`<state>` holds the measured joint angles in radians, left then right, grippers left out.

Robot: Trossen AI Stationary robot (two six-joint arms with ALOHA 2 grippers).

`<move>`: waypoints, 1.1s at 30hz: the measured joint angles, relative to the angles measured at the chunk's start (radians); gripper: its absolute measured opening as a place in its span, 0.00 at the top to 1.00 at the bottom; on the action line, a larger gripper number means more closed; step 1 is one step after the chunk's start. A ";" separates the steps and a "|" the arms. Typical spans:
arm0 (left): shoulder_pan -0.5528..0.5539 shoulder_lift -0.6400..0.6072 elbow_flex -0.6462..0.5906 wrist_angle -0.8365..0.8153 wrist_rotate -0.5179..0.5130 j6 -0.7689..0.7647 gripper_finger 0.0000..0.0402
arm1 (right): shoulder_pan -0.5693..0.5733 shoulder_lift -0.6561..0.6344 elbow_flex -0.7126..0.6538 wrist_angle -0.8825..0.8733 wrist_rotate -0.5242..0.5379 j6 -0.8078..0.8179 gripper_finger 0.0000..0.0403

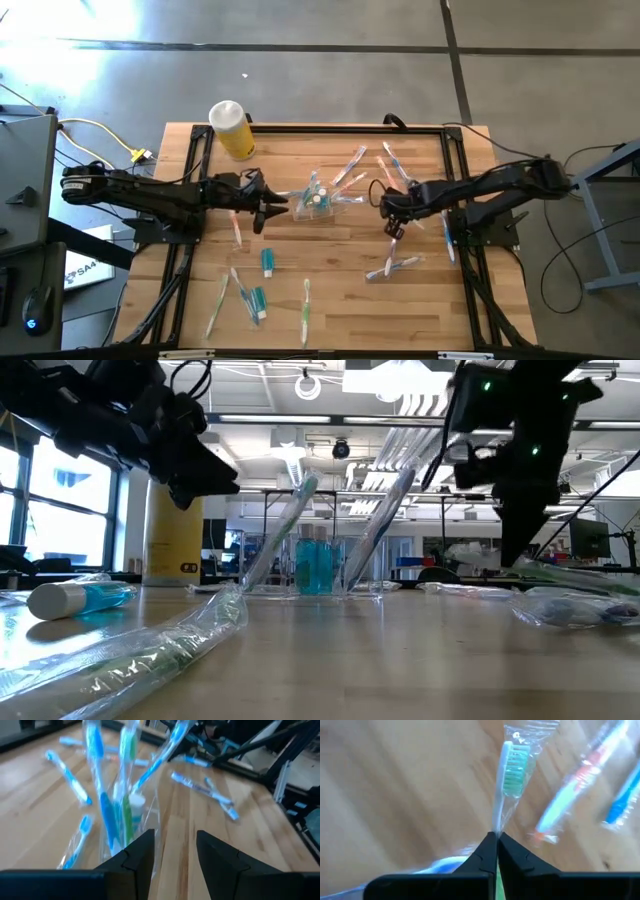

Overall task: Pick & Place toothbrushing station
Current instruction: Put the green toothbrush into the transparent organizer

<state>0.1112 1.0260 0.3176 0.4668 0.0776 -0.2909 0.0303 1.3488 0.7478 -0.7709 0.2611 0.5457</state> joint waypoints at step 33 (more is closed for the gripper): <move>-0.218 0.268 0.064 0.500 -0.166 0.338 0.63 | 0.307 -0.139 0.003 0.874 -0.105 -0.594 0.99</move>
<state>-0.1066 1.2938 0.3814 0.9673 -0.0885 0.0470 0.3369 1.2101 0.7509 0.1034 0.1557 -0.0479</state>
